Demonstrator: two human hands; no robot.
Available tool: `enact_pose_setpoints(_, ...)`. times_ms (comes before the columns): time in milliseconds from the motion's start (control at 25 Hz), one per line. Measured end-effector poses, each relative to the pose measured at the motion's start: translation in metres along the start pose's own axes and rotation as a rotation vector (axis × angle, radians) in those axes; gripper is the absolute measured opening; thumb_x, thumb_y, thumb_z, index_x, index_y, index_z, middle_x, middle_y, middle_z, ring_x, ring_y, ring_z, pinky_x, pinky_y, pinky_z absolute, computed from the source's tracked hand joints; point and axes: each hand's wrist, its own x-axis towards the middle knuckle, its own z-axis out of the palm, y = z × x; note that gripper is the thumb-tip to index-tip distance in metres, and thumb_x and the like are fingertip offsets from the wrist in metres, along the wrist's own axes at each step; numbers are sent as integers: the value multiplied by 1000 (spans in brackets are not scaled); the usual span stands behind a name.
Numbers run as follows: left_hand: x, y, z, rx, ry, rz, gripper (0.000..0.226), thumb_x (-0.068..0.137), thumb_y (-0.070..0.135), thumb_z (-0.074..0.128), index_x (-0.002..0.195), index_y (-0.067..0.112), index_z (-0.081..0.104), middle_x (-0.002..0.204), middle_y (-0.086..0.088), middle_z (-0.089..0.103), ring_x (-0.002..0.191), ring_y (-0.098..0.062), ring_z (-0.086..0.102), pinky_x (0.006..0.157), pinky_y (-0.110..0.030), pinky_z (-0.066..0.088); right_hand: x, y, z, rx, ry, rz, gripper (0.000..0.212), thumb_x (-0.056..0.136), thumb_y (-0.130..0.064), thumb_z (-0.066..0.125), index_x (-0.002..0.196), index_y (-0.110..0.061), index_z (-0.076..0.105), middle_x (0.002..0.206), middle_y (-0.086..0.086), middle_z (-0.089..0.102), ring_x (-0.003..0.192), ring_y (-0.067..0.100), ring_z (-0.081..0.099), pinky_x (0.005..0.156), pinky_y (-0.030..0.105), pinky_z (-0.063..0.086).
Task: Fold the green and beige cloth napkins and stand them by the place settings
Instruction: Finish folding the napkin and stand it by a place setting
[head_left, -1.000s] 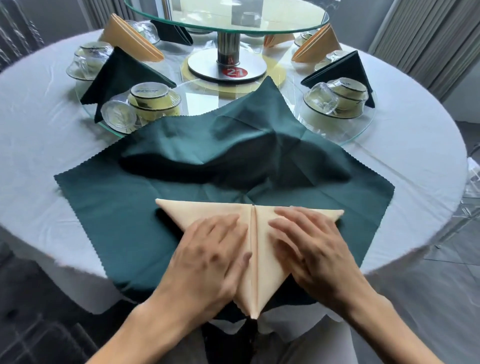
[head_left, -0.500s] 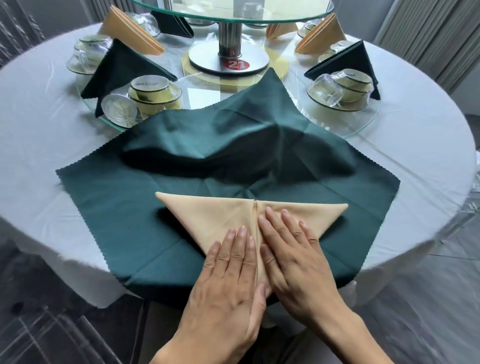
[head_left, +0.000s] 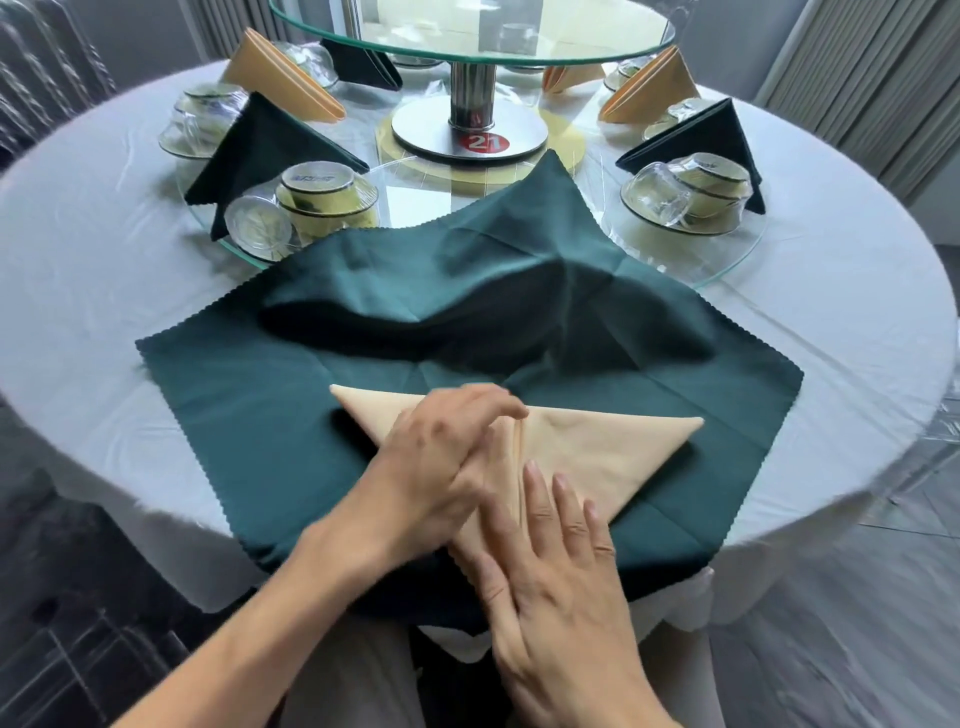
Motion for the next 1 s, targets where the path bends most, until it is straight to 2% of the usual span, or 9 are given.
enact_pose_setpoints(80, 32, -10, -1, 252, -292, 90, 55, 79, 19, 34, 126, 28, 61, 133, 5, 55, 120, -21, 50, 104, -44, 41, -1, -2, 7, -78, 9, 10, 55, 102, -41, 18, 145, -20, 45, 149, 13, 44, 135, 33, 44, 107, 47, 25)
enact_pose_setpoints(160, 57, -10, -7, 280, -530, 79, 54, 80, 11, 39, 122, 37, 61, 128, 7, 52, 113, -18, 48, 99, -43, 42, -2, 0, 8, -86, 28, 3, 53, 99, -40, 25, 145, -23, 46, 151, 12, 42, 137, 30, 38, 108, 46, 24)
enact_pose_setpoints(360, 87, -3, -19, 135, -721, 16, 49, 75, 7, 44, 103, 39, 68, 98, 9, 58, 81, -9, 55, 73, -29, 45, -4, 0, 2, -52, -6, 22, 56, 91, -41, 37, 144, -28, 47, 152, 9, 41, 139, 25, 34, 110, 44, 22)
enact_pose_setpoints(520, 84, -3, -26, -29, -697, -68, 45, 71, 4, 49, 99, 30, 73, 64, 11, 59, 57, -6, 48, 56, -23, 39, -7, 1, -4, 62, -18, -17, 56, 91, -42, 40, 146, -33, 42, 156, 4, 34, 141, 24, 36, 112, 41, 21)
enact_pose_setpoints(640, 69, 9, -44, -241, -557, -24, 46, 67, 4, 51, 99, 26, 76, 84, -14, 67, 72, -15, 54, 68, -31, 41, -9, -11, -34, 458, 65, 164, 78, 81, -51, 52, 150, -49, 17, 159, -17, 24, 142, 8, 33, 113, 29, 27)
enact_pose_setpoints(720, 54, 29, -61, -343, -485, 79, 44, 73, -8, 54, 102, 18, 76, 88, -7, 68, 78, -17, 59, 72, -32, 43, -8, -24, -59, 702, 125, 305, 89, 70, -57, 59, 145, -61, 11, 145, -31, 39, 130, -3, 45, 105, 23, 39)
enact_pose_setpoints(840, 34, 58, -82, -428, -346, 259, 37, 82, -5, 66, 110, 18, 73, 97, -2, 69, 91, -19, 66, 78, -36, 51, 2, -25, -86, 888, 181, 272, 68, 75, -33, 63, 132, -61, 38, 109, -23, 69, 92, 0, 68, 80, 24, 53)
enact_pose_setpoints(920, 30, 51, -87, -341, -267, 260, 47, 80, 11, 74, 123, 26, 65, 116, 2, 65, 111, -21, 62, 95, -33, 47, 16, -11, -101, 1081, 59, 223, 51, 80, -18, 58, 119, -51, 57, 95, -5, 73, 77, 11, 68, 69, 32, 52)
enact_pose_setpoints(1000, 27, 29, -86, -390, -465, 89, 66, 77, 17, 77, 136, 33, 53, 129, 3, 62, 122, -17, 58, 106, -35, 44, 30, 13, -108, 1252, -200, 151, 45, 82, -11, 57, 115, -41, 64, 99, 11, 71, 78, 22, 63, 68, 36, 48)
